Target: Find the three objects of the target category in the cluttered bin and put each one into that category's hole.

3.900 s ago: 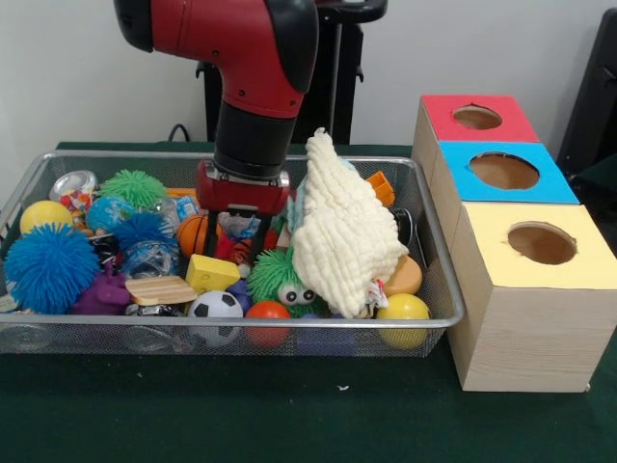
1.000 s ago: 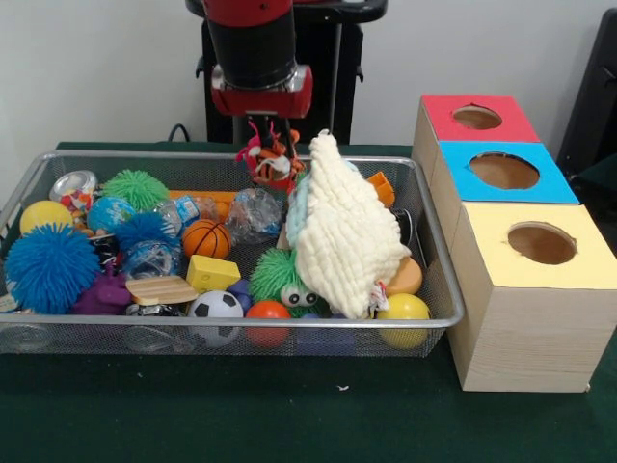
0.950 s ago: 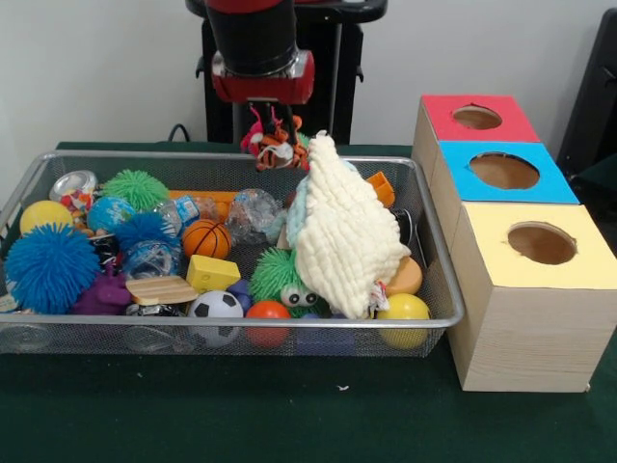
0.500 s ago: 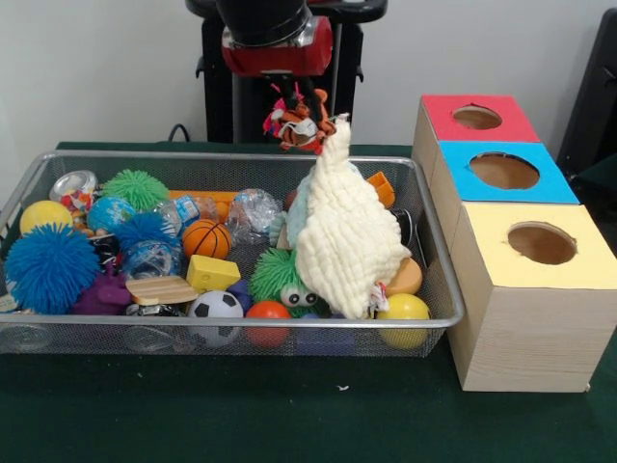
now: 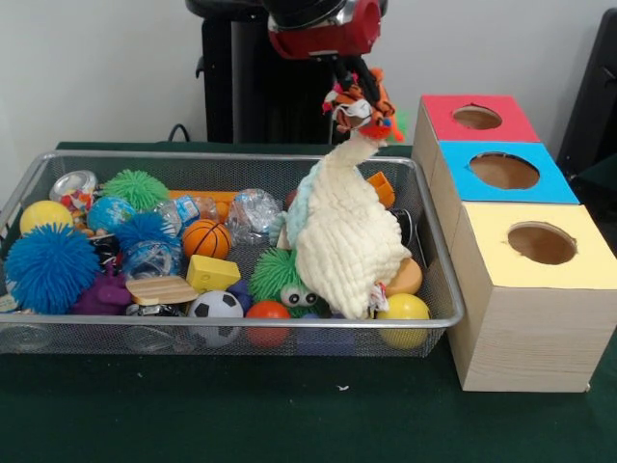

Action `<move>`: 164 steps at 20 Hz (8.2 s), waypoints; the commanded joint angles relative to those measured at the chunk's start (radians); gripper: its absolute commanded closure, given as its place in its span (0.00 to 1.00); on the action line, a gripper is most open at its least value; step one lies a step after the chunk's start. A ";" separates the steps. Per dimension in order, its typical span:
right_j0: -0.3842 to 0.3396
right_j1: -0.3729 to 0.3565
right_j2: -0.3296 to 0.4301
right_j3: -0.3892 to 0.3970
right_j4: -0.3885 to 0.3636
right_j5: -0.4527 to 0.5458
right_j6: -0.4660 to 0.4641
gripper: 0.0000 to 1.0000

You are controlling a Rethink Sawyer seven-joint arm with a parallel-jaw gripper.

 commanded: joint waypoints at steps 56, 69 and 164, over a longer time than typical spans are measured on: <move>-0.010 0.174 0.055 -0.156 -0.594 -0.775 0.075 0.00; -0.034 0.166 0.084 -0.150 -0.575 -0.739 0.101 1.00; 0.292 0.031 0.072 0.249 0.173 -0.341 0.411 1.00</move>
